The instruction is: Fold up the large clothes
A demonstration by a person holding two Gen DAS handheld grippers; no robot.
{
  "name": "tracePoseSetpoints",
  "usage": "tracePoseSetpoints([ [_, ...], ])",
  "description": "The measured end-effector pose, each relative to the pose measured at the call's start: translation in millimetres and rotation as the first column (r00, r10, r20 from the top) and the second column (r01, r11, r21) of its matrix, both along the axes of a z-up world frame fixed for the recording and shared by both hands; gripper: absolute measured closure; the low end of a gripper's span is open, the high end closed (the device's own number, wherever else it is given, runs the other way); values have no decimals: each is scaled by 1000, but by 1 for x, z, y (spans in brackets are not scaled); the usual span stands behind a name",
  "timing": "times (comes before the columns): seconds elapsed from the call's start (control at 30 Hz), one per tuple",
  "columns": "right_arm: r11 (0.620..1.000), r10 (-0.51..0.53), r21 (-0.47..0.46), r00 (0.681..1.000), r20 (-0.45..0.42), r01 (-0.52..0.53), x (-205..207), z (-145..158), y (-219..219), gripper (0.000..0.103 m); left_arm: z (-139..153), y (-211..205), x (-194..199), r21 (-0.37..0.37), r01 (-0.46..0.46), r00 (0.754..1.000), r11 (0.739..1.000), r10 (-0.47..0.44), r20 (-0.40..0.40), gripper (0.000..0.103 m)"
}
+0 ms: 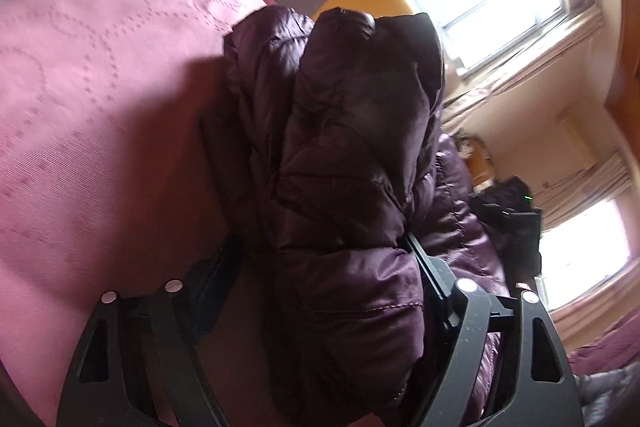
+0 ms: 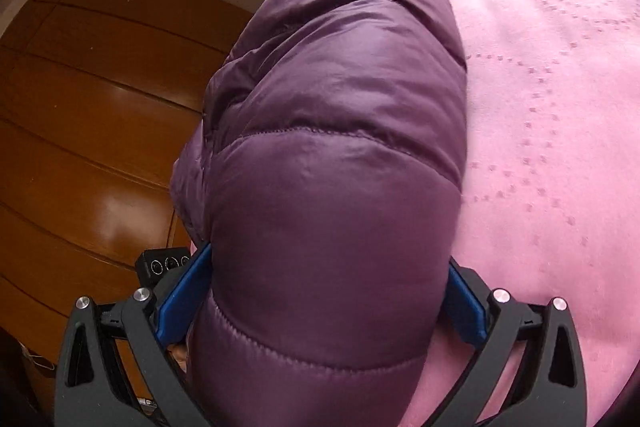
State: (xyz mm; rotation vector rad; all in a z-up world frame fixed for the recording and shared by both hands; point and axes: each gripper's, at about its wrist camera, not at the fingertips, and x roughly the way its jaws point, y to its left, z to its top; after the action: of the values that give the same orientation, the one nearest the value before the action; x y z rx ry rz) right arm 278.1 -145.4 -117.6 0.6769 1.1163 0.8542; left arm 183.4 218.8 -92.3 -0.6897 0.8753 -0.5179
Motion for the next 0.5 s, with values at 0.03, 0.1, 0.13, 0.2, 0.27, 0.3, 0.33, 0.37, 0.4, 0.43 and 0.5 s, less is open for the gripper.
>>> tracePoseSetpoints([
  [0.03,1000,15,-7,1000,13,-15,-1,3,1,11,0,-1,0,-6,5,1000,1000,-5,4,26],
  [0.1,999,18,-29,998,59,-17,-6,12,-3,29,3,-8,3,-14,16,1000,1000,-15,12,27],
  [0.13,999,19,-30,996,83,-16,-8,16,-9,36,6,-13,6,-17,25,999,1000,-25,20,27],
  [0.2,999,11,-44,990,139,-5,-16,29,-20,39,14,-31,11,-12,57,998,998,-57,40,28],
  [0.27,998,-12,-52,983,183,22,-21,43,-39,41,20,-50,21,-3,95,994,995,-94,52,28],
  [0.3,998,-30,-55,980,198,41,-23,49,-51,41,23,-65,28,-6,120,991,993,-119,53,28],
  [0.33,996,-53,-60,975,214,68,-24,54,-68,41,25,-79,34,-12,145,988,989,-144,53,28],
  [0.37,994,-77,-64,971,226,94,-28,59,-85,41,27,-100,44,-17,181,982,983,-180,55,28],
  [0.4,989,-107,-72,965,239,127,-30,64,-105,41,29,-115,49,-14,202,978,979,-201,57,28],
  [0.43,984,-132,-81,959,249,156,-31,70,-121,41,31,-135,57,-9,228,972,974,-228,62,28],
  [0.5,968,-197,-99,943,267,230,-35,77,-163,41,34,-182,73,-1,286,956,958,-285,69,28],
])
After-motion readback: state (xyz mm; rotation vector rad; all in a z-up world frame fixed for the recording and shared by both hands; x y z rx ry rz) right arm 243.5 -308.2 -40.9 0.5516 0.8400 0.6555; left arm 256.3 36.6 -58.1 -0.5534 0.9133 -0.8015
